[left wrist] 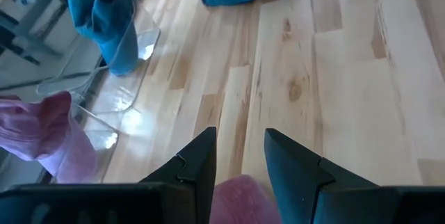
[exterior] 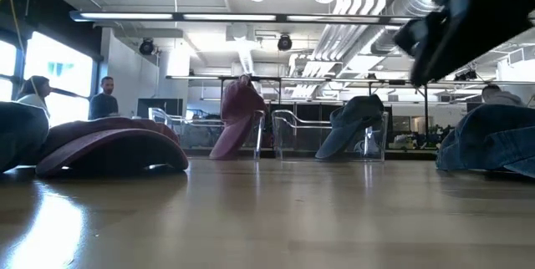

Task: Pick & Place hat
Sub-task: Put the right blue cap into the right transparent bin

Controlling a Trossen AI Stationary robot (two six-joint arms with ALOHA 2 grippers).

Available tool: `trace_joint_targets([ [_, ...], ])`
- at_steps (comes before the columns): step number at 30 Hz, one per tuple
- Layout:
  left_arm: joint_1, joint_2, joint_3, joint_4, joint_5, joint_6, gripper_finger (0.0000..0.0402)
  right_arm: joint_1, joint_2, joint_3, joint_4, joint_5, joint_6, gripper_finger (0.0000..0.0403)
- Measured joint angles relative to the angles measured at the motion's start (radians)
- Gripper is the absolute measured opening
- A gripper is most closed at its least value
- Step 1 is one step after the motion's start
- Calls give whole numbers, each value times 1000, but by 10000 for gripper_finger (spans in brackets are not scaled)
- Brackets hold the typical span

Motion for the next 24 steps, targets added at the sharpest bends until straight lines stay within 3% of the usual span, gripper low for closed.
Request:
trace_joint_targets([
  [5, 64, 0, 0, 18, 46, 26, 117, 48, -18, 172, -431, 67, 35, 86],
  [9, 120, 0, 0, 17, 139, 30, 117, 2, -20, 322, -810, 135, 187, 80],
  [13, 141, 0, 0, 16, 214, 31, 117, -93, -27, 383, -1099, 65, 289, 108],
  [20, 117, 38, 2, 8, 165, 38, 117, -245, -76, 230, -1189, -16, 174, 207],
  [24, 115, 63, 2, 11, 170, 54, 117, -301, -80, 98, -1131, -18, 27, 230],
])
